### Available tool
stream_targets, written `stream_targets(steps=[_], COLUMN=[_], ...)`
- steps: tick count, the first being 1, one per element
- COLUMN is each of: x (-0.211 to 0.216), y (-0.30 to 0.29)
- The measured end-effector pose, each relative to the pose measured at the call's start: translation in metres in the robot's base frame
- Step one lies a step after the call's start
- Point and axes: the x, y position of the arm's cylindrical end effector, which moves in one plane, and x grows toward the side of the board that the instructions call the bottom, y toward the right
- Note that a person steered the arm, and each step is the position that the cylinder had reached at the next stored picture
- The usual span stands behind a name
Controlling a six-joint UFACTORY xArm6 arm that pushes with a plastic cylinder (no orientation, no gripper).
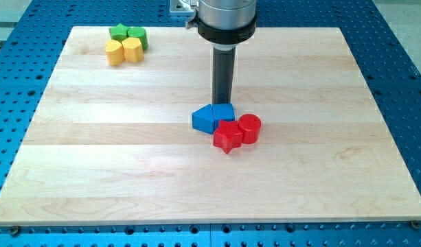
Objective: Separate green and yellow blocks
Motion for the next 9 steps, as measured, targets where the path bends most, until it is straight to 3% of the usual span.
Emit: stream_targets(steps=[2,5,8,9], x=[0.000,-0.031,-0.054,-0.105], y=[-0.007,-0.199,-0.235,-0.247])
